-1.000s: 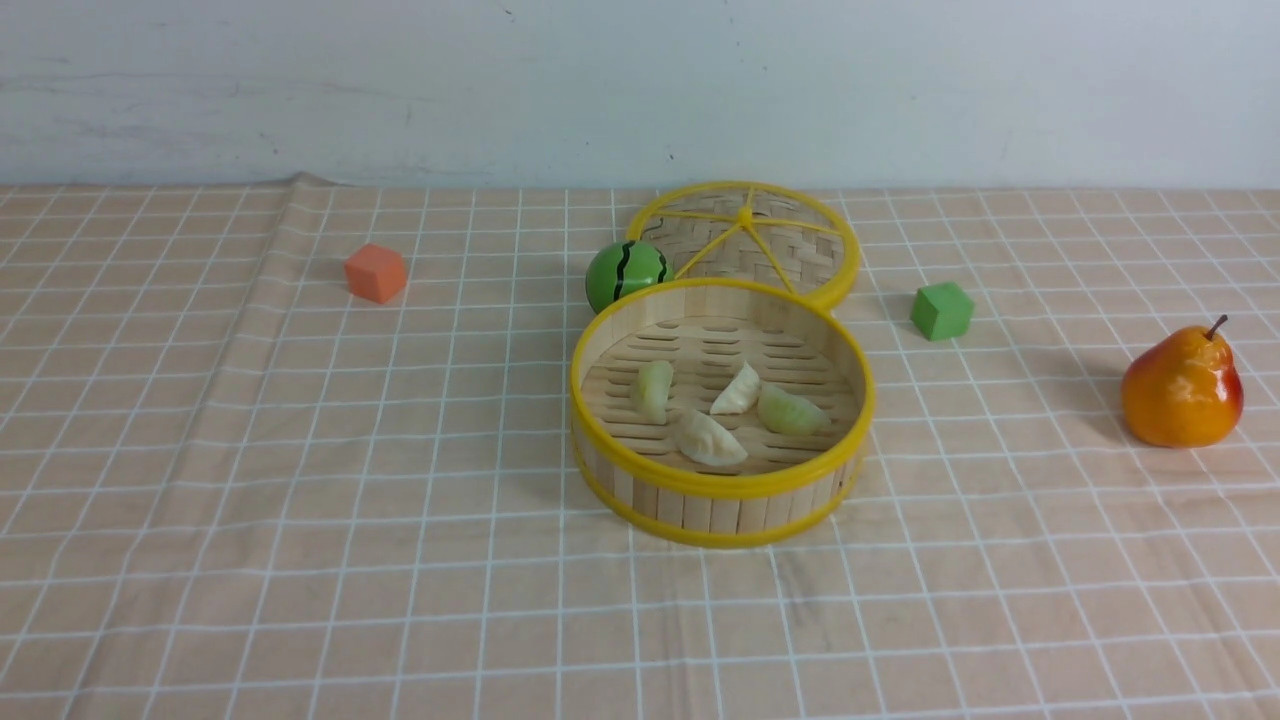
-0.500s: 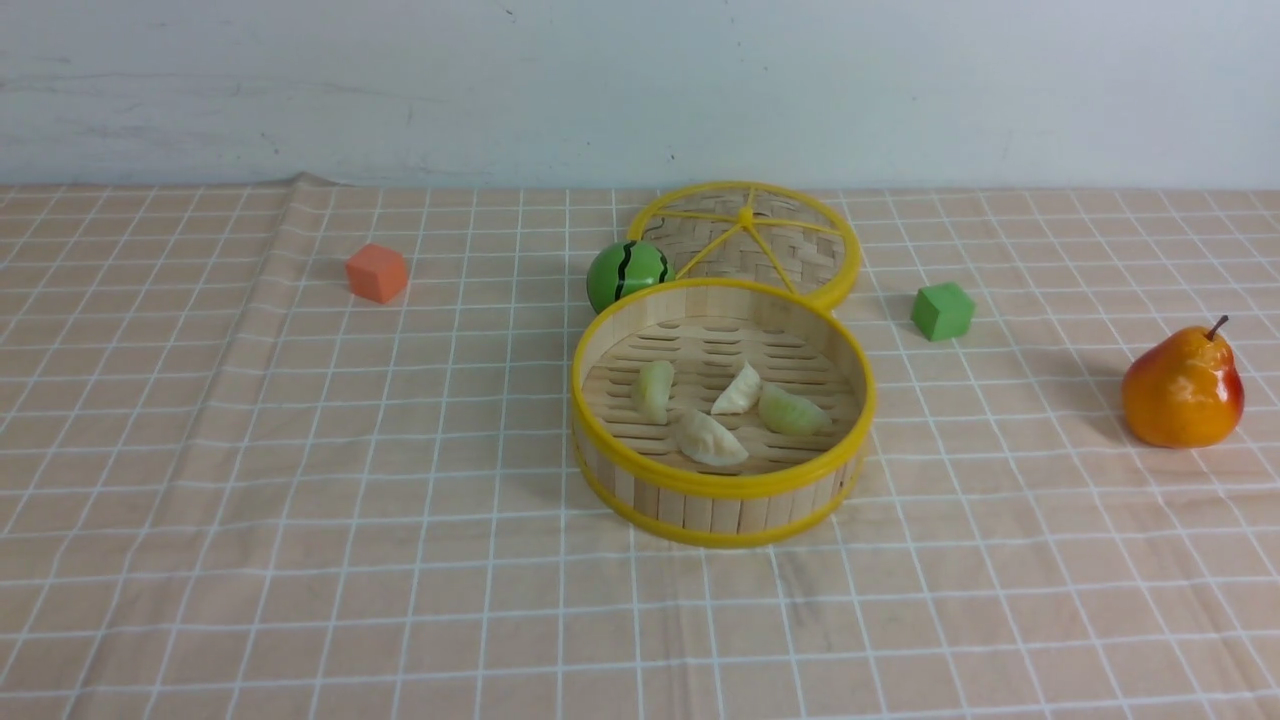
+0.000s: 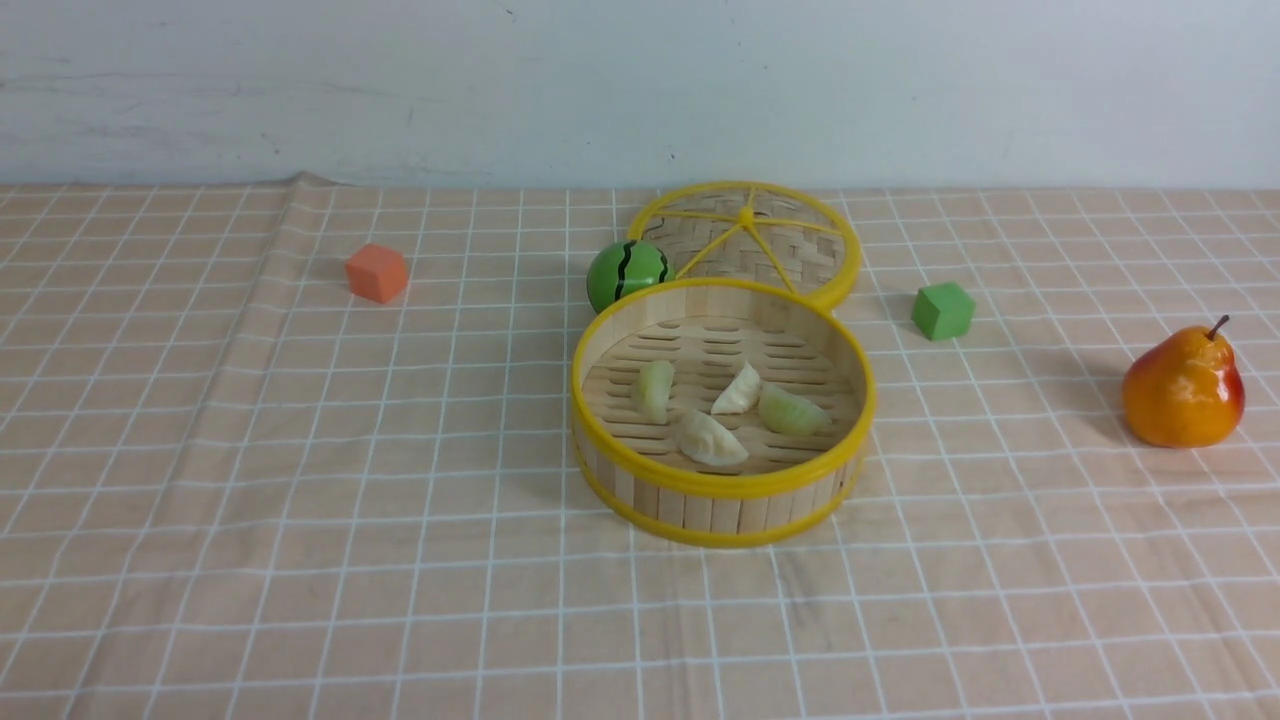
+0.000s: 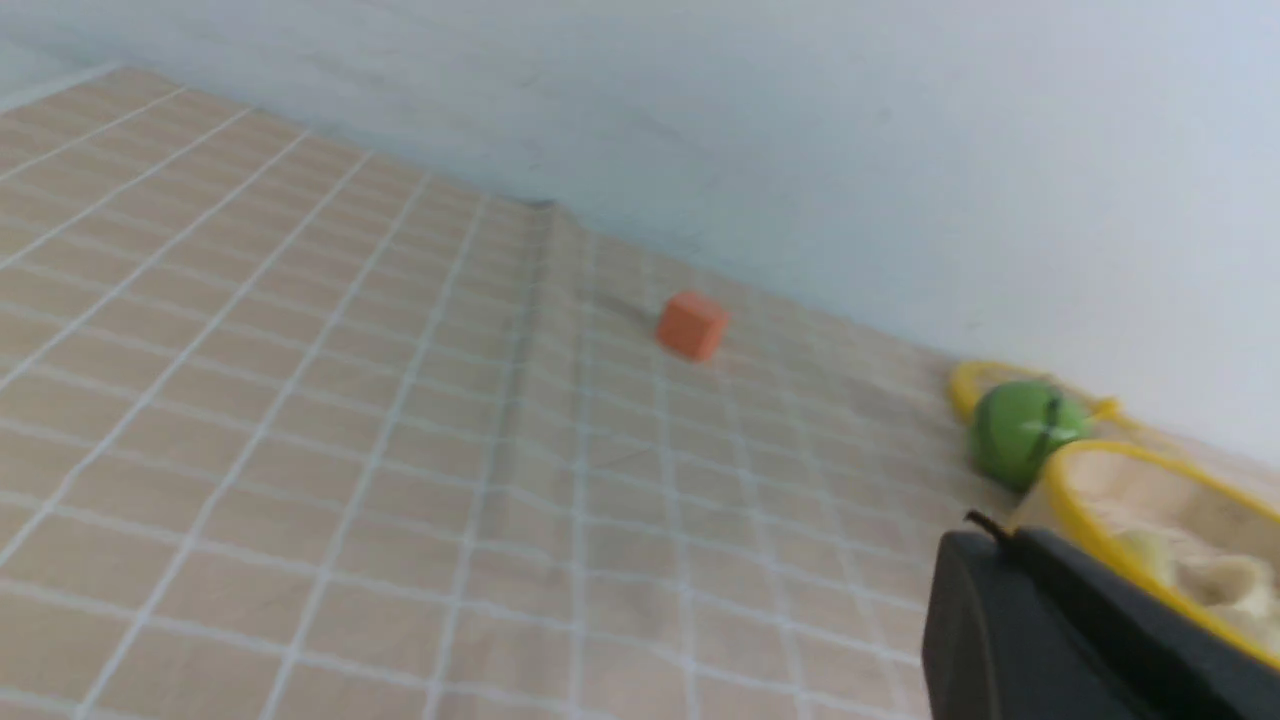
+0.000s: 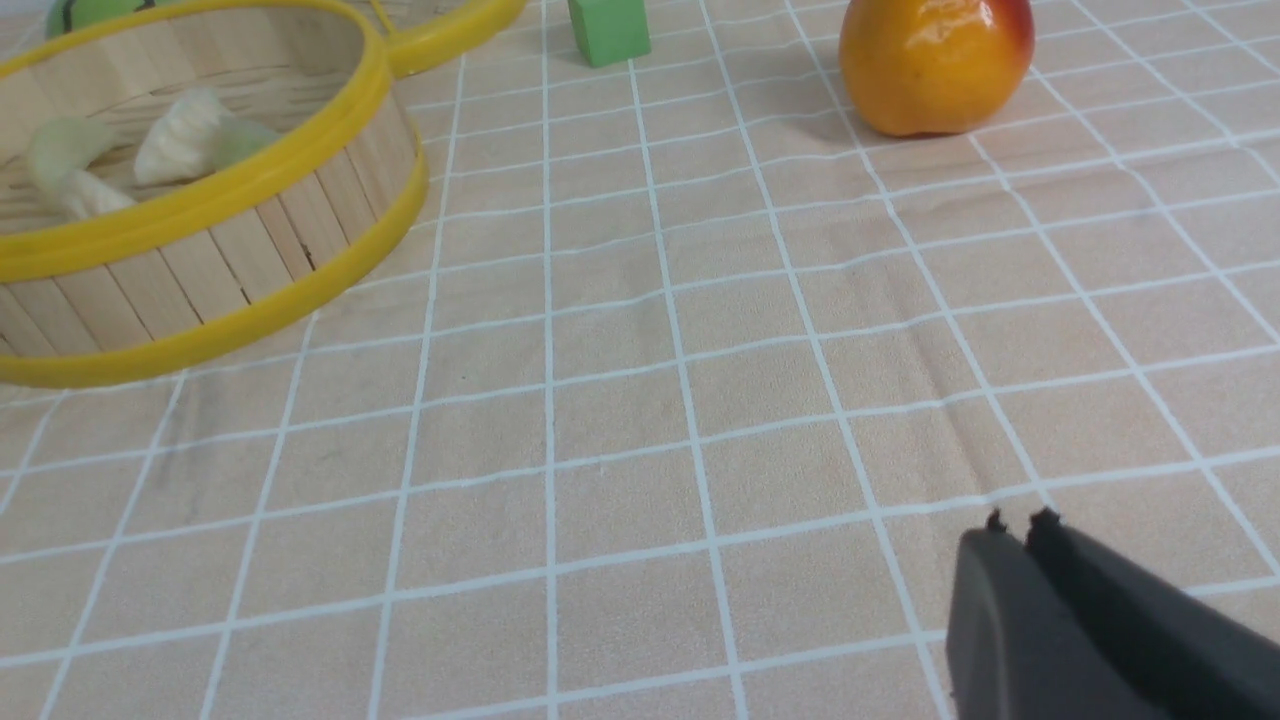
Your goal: Put the dumplings into the steamer on the table with the brown tablecloth.
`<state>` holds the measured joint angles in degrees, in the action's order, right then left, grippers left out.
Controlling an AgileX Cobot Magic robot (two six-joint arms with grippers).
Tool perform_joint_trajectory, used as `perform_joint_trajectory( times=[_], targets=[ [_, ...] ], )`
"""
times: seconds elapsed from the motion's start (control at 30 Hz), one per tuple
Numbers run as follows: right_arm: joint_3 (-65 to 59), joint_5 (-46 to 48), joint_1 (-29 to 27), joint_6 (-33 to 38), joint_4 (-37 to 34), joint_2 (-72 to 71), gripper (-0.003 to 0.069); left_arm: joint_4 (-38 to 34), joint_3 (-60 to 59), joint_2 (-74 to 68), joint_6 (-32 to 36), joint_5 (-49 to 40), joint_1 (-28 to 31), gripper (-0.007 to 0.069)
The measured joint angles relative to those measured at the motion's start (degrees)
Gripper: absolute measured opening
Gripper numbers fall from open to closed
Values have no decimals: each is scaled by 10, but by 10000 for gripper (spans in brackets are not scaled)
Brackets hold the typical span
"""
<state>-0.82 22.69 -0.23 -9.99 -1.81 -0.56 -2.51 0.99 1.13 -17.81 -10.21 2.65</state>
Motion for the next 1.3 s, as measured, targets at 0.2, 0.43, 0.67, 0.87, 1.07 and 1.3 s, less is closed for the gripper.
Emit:
perform_joint_trajectory(
  times=[0.2, 0.43, 0.67, 0.87, 1.07, 1.3],
  targets=[
    [0, 0, 0, 0, 0, 0, 40, 25, -26, 0, 18, -11, 13, -14],
    [0, 0, 0, 0, 0, 0, 42, 42, -26, 0, 21, -64, -25, -14],
    [0, 0, 0, -1, 0, 0, 53, 41, -26, 0, 33, -116, -37, -14],
    [0, 0, 0, -1, 0, 0, 59, 41, -26, 0, 41, -116, -37, -14],
    [0, 0, 0, -1, 0, 0, 68, 41, -26, 0, 43, -116, -37, -14],
    [0, 0, 0, -1, 0, 0, 79, 40, -26, 0, 43, -116, -37, -14]
  ],
)
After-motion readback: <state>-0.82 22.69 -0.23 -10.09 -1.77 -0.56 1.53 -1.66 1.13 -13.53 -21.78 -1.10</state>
